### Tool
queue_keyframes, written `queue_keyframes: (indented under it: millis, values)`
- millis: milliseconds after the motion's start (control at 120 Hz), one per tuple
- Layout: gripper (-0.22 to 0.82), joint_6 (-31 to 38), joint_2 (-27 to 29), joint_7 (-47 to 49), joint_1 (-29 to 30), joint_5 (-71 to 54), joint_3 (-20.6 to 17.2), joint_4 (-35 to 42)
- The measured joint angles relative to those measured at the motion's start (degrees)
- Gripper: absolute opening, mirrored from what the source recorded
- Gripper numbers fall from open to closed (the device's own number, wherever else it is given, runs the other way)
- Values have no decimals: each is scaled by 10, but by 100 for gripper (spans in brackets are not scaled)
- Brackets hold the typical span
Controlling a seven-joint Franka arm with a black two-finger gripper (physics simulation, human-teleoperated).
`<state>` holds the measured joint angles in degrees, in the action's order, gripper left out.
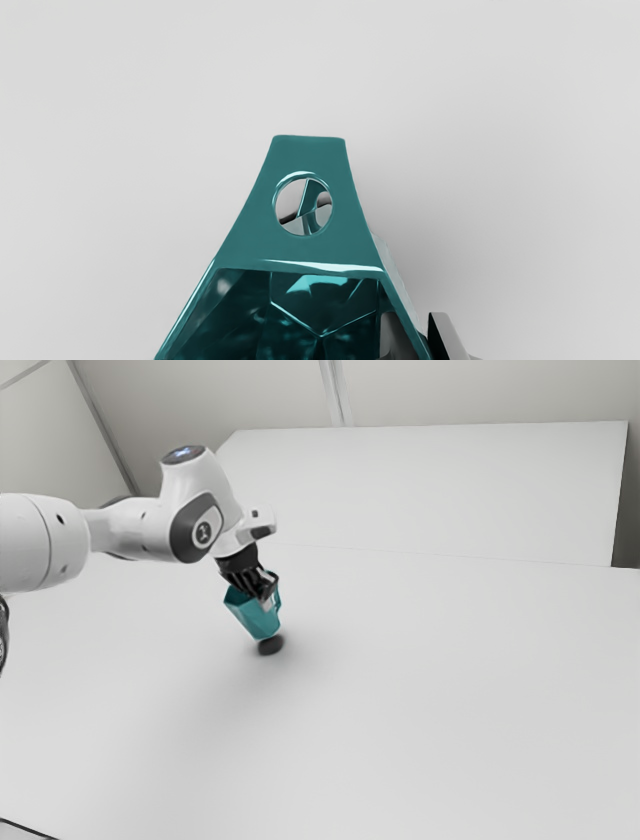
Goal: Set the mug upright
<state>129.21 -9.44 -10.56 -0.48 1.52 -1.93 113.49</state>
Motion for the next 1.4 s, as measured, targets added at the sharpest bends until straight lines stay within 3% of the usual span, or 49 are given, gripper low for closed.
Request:
queue_keyframes:
  millis: [425, 483, 675, 858, 1075, 1400]
  values:
    - [-16, 16, -45, 70, -1, -5, 0, -1]
    - [-9, 17, -47, 74, -1, -2, 0, -1]
    - [30, 16, -42, 81, -3, 8, 0, -2]
    - [48, 5, -10, 86, -7, 10, 0, -6]
    - [56, -84, 12, 85, -1, 11, 4, -85]
    - [59, -245, 10, 61, 1, -7, 17, -244]
